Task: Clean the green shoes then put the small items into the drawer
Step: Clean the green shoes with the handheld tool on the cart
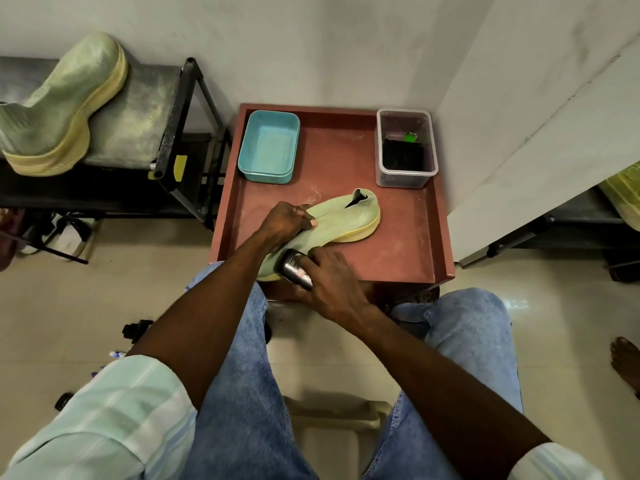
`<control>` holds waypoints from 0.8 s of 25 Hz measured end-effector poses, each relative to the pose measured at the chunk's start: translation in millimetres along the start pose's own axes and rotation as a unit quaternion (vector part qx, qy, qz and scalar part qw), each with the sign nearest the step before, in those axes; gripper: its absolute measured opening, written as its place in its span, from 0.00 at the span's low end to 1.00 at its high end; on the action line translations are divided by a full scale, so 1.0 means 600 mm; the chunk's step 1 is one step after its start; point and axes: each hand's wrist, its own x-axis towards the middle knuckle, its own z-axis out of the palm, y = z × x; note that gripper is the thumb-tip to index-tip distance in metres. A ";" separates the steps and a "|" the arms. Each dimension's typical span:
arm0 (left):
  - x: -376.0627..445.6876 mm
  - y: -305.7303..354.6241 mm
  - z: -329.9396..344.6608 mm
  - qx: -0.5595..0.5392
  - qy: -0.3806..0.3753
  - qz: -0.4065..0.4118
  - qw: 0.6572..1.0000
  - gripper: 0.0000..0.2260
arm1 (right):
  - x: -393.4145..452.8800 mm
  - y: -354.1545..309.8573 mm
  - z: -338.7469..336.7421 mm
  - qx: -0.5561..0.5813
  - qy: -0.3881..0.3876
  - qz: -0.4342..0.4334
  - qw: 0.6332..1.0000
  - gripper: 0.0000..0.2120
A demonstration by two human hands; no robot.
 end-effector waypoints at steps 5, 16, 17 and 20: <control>-0.001 -0.004 0.001 -0.009 -0.012 0.007 1.000 0.09 | 0.023 0.104 -0.083 -0.014 0.093 0.265 0.960 0.28; 0.013 -0.029 -0.001 0.013 -0.010 0.004 1.000 0.18 | 0.024 0.096 -0.071 -0.036 0.088 0.254 0.963 0.26; 0.014 -0.029 -0.001 0.013 -0.013 0.003 1.000 0.18 | 0.024 0.104 -0.076 -0.046 0.098 0.272 0.956 0.26; 0.009 -0.021 0.001 0.006 -0.009 0.003 1.000 0.09 | 0.017 0.051 -0.042 -0.030 0.094 0.143 0.985 0.26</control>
